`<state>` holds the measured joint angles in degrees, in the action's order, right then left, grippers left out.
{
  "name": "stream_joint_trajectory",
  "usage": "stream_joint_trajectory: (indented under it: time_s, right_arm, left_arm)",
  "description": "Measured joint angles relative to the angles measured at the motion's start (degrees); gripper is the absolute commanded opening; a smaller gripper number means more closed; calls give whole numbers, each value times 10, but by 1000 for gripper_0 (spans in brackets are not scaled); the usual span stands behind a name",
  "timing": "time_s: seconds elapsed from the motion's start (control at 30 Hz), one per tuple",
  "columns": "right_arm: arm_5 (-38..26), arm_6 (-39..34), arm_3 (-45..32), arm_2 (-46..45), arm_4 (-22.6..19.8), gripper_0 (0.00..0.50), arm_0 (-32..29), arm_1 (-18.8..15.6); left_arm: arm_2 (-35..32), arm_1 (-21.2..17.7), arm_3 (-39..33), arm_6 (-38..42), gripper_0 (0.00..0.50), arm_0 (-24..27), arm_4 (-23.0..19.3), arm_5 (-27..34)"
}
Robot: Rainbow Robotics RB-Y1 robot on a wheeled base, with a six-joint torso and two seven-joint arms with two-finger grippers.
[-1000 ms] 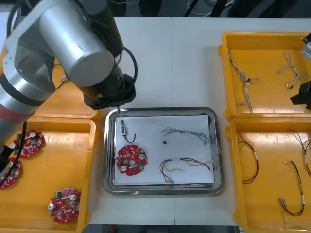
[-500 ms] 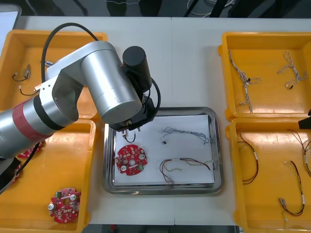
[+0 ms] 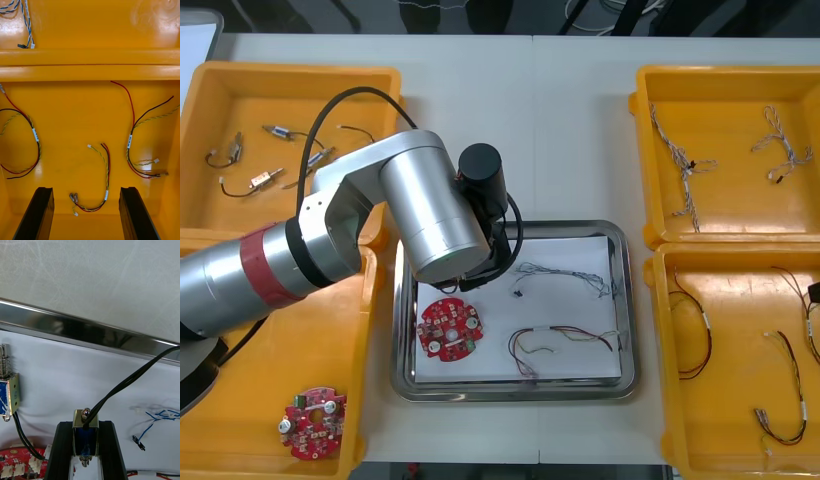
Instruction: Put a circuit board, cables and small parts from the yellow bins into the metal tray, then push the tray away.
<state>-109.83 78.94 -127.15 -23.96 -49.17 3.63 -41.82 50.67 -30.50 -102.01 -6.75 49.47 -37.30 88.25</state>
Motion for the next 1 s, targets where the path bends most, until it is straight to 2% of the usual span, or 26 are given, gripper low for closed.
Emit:
stream_joint_trajectory:
  time_s: [0.63, 1.0]
  right_arm:
    - [0, 0, 0, -10, 3, 500, 0, 3]
    - [0, 0, 0, -10, 3, 500, 0, 3]
  left_arm:
    - [14, 0, 3, 0, 0, 0, 0, -11]
    - [24, 1, 34, 0, 0, 0, 15, -35]
